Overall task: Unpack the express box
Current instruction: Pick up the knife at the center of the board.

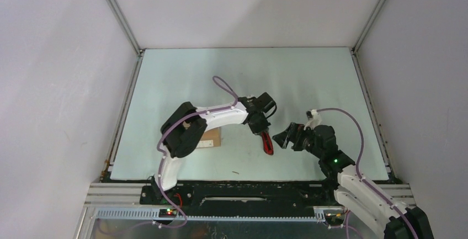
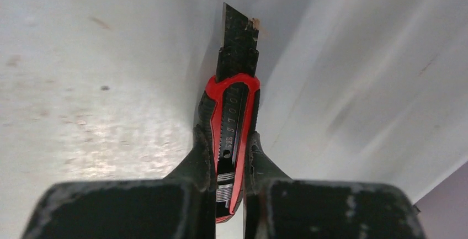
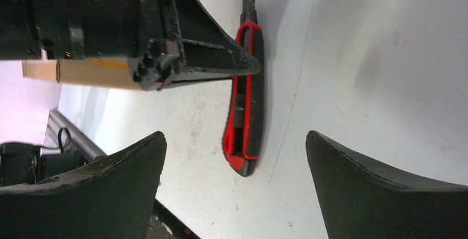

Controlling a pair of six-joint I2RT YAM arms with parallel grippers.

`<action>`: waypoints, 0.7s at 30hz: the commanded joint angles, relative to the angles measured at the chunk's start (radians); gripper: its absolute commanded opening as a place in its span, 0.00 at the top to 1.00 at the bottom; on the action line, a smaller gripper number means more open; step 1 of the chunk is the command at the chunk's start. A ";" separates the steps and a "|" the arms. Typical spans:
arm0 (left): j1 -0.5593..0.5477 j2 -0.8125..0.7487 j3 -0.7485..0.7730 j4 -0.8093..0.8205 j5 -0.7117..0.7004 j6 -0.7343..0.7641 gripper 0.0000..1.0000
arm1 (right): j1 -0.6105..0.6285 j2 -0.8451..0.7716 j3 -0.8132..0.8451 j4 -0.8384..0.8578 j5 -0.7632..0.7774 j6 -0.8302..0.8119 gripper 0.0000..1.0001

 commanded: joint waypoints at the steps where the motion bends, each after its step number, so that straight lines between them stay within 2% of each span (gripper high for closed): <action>1: 0.015 -0.156 -0.142 0.115 0.035 0.024 1.00 | -0.001 0.079 -0.022 0.202 -0.162 0.021 0.03; 5: 0.002 -0.244 -0.203 0.180 0.046 0.001 1.00 | 0.002 0.183 -0.024 0.318 -0.252 0.072 0.15; 7: -0.002 -0.278 -0.217 0.162 0.029 -0.012 1.00 | 0.003 0.216 -0.034 0.378 -0.281 0.092 0.19; 14: -0.008 -0.365 -0.297 0.225 0.040 0.051 1.00 | 0.013 0.225 0.015 0.288 -0.261 0.026 0.24; 21: -0.028 -0.442 -0.377 0.306 0.098 0.049 1.00 | 0.032 0.295 0.049 0.305 -0.303 -0.004 0.40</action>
